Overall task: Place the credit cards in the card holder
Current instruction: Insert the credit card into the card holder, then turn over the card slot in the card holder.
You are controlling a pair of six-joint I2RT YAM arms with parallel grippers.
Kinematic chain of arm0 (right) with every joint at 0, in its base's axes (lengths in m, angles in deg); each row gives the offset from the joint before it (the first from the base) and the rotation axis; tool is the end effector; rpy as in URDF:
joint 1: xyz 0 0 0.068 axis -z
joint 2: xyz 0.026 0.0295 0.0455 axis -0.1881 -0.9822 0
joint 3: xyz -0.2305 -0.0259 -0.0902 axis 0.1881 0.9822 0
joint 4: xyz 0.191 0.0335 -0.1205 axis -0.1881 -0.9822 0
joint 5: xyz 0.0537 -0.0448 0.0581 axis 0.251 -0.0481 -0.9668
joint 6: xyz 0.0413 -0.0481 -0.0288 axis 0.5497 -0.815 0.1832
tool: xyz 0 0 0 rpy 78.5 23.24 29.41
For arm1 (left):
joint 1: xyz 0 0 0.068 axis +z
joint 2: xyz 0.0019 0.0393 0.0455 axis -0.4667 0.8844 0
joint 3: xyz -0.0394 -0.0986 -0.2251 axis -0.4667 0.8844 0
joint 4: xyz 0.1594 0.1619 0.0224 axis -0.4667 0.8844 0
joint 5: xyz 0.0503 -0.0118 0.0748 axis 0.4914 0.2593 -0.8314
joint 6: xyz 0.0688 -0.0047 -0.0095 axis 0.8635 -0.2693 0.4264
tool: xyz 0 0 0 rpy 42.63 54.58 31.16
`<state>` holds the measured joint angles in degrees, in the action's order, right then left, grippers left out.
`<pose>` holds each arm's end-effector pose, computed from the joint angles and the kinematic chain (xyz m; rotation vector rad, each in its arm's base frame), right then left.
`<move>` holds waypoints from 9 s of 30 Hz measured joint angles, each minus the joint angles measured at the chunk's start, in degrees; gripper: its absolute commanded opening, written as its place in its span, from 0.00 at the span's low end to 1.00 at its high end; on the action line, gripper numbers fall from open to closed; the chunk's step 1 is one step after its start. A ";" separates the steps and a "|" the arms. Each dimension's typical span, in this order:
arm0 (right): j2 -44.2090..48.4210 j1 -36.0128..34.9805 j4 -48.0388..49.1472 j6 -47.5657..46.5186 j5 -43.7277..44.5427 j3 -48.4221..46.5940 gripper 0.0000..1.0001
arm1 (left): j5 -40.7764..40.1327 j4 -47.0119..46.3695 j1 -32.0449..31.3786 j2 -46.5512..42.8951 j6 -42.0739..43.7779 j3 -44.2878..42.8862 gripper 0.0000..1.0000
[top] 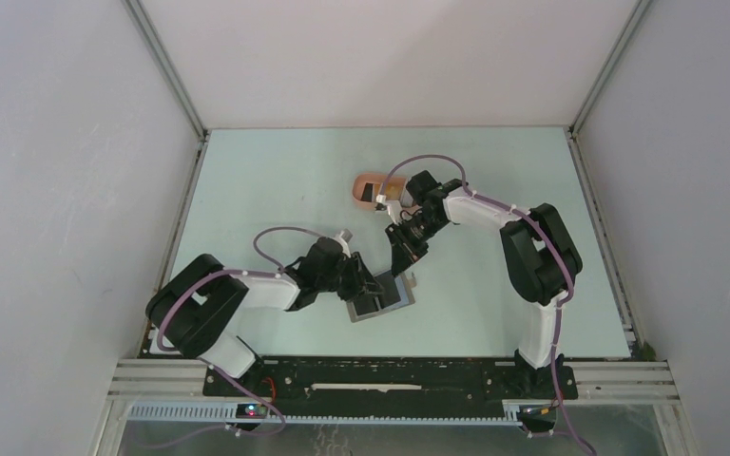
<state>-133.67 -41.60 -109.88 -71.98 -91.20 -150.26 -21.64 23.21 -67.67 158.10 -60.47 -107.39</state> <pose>0.2696 0.2086 0.1620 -1.2234 2.5157 1.2414 0.1907 -0.1823 0.1167 -0.2134 2.5492 -1.1623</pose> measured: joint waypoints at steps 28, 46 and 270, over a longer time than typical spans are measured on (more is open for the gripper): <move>0.00 1.18 0.00 0.02 0.66 0.00 0.24 | 0.00 -2.56 -2.38 1.88 -1.20 -1.27 0.38; 0.00 2.43 -0.02 -0.02 1.51 0.00 0.24 | 1.68 -6.58 -3.21 4.11 -2.64 -2.84 0.39; -4.00 -1.70 1.57 4.94 -5.60 4.28 0.42 | -11.17 -19.04 -3.45 -7.69 3.39 12.55 0.60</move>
<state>-137.67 -43.31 -108.31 -67.04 -96.79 -145.98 -32.81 4.18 -71.13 150.40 -57.09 -94.85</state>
